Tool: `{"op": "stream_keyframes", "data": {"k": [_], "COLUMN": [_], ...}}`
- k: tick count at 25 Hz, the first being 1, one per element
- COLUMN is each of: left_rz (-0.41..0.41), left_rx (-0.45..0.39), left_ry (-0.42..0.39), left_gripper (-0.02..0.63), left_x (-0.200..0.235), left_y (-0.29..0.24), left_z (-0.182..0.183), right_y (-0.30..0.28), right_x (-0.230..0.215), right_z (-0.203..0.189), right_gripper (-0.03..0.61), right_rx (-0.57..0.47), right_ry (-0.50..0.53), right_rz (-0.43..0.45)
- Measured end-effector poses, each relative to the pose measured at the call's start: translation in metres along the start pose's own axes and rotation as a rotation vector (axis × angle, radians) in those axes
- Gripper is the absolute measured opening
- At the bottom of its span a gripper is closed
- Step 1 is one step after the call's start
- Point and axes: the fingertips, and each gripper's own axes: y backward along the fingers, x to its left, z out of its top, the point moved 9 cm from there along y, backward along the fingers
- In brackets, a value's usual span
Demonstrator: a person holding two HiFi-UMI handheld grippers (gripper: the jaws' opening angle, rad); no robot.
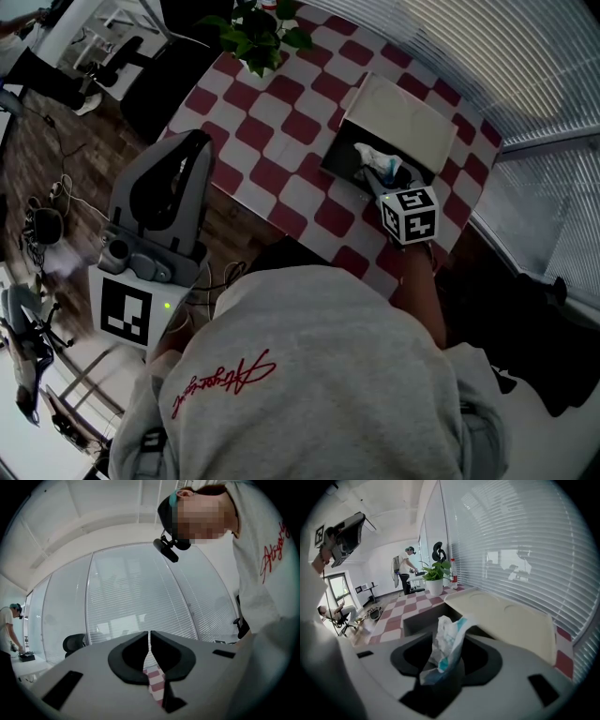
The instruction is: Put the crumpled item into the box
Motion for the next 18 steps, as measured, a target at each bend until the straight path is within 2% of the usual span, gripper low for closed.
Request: {"op": "stream_keyframes", "data": {"k": [18], "left_rz": [-0.041], "left_rx": [-0.014], "left_ry": [0.003], "left_gripper": [0.026], "left_x": [0.0], "left_y": [-0.003], "left_z": [0.001], "right_y": [0.012], "right_x": [-0.002], "right_z": [0.001], "right_gripper": [0.225], "right_rx": [-0.016], "right_ry": [-0.021], "right_rz": [-0.037]}}
